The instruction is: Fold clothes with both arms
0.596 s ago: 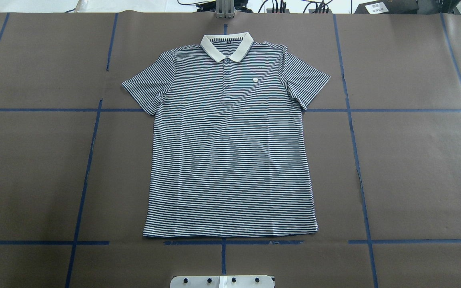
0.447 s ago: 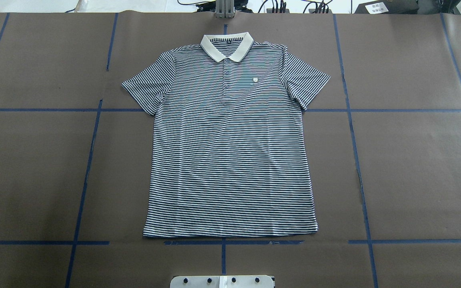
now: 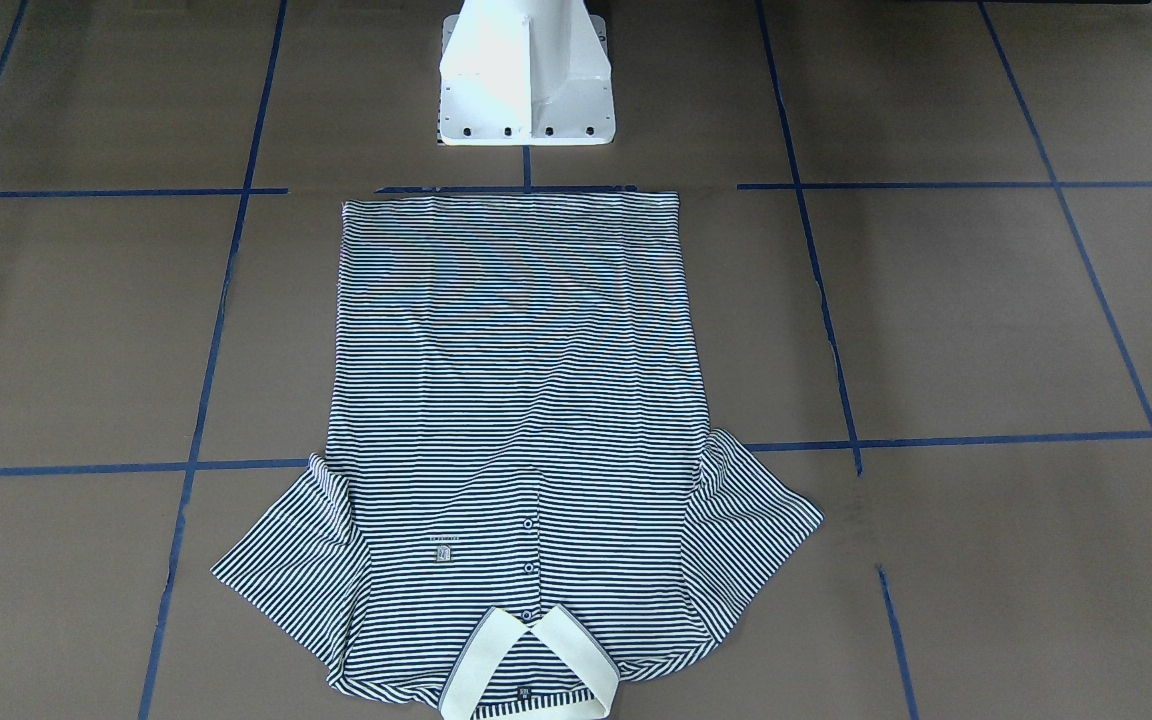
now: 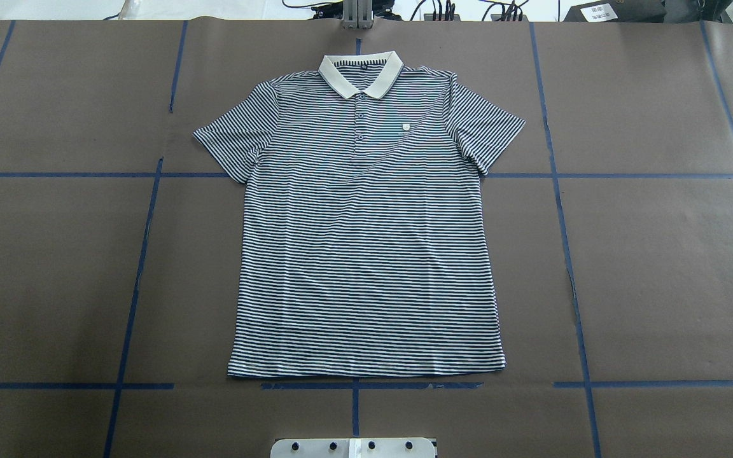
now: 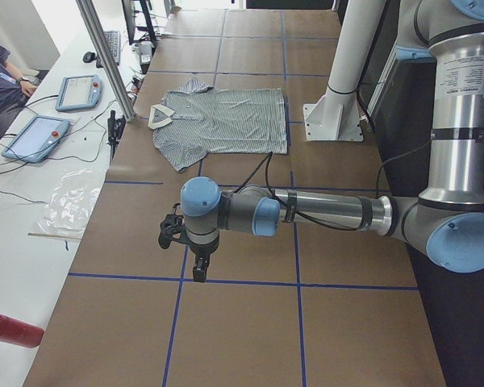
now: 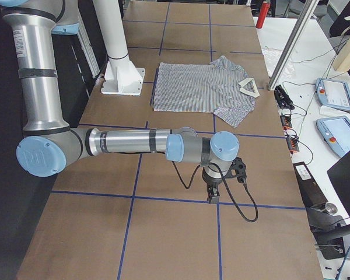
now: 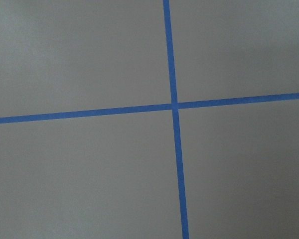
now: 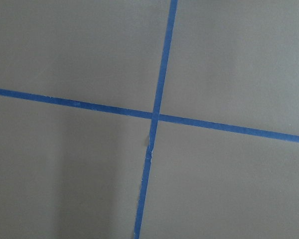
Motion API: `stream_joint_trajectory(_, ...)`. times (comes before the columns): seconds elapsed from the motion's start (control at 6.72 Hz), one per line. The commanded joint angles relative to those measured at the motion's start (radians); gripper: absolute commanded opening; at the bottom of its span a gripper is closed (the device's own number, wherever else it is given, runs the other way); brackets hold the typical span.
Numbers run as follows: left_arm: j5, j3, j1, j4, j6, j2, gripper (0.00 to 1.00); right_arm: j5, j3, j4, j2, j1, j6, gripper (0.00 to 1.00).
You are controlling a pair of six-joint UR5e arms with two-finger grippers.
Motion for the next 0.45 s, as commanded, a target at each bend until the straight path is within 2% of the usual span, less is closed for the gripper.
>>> stream_joint_trajectory(0.0,-0.03,-0.022,0.003,-0.013,-0.001,-0.05,1.0,-0.001,0.017,0.108,0.045,-0.08,0.036,1.0)
stream_joint_trajectory(0.15,-0.05,-0.01,0.007,-0.052,-0.003,-0.062,1.0,0.025,-0.06,0.211,0.058,-0.098,0.175,1.0)
stream_joint_trajectory(0.3,-0.054,-0.008,0.012,-0.146,-0.003,-0.064,1.0,0.106,-0.169,0.361,0.138,-0.177,0.305,1.0)
